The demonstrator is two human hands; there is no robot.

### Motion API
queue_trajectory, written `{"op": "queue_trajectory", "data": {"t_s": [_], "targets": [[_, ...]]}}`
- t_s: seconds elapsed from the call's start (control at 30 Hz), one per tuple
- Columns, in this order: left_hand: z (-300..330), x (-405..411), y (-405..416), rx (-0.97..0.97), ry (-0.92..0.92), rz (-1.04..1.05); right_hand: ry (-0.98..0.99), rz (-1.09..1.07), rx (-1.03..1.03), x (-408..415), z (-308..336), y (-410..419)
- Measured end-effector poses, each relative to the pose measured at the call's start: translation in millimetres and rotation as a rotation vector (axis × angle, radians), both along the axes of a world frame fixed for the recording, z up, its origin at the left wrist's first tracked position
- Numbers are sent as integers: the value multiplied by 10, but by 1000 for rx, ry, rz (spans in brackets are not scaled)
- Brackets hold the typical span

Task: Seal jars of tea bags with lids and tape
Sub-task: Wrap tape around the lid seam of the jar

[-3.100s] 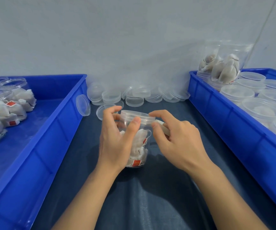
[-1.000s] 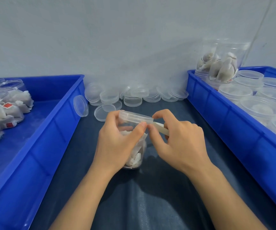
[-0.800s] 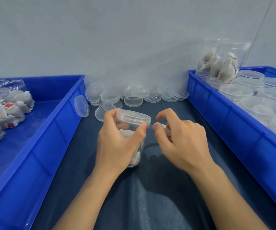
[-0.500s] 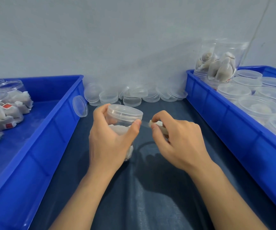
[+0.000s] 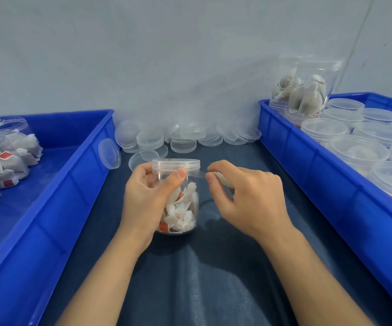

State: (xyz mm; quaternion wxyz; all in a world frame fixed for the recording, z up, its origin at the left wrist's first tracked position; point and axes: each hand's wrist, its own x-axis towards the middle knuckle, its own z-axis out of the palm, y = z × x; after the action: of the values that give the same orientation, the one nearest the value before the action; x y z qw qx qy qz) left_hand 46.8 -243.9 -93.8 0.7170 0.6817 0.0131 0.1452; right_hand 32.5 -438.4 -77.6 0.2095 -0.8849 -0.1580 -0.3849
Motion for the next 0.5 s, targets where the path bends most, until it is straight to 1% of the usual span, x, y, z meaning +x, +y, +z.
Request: {"op": "queue_trajectory", "data": {"t_s": [0.17, 0.33, 0.5], "targets": [[-3, 6, 59, -82, 27, -118, 3, 12, 22, 5, 3, -13], [21, -4, 69, -155, 67, -213, 52, 27, 43, -4, 10, -17], [28, -22, 80, -174, 69, -303, 171, 36, 74, -11, 15, -29]]}}
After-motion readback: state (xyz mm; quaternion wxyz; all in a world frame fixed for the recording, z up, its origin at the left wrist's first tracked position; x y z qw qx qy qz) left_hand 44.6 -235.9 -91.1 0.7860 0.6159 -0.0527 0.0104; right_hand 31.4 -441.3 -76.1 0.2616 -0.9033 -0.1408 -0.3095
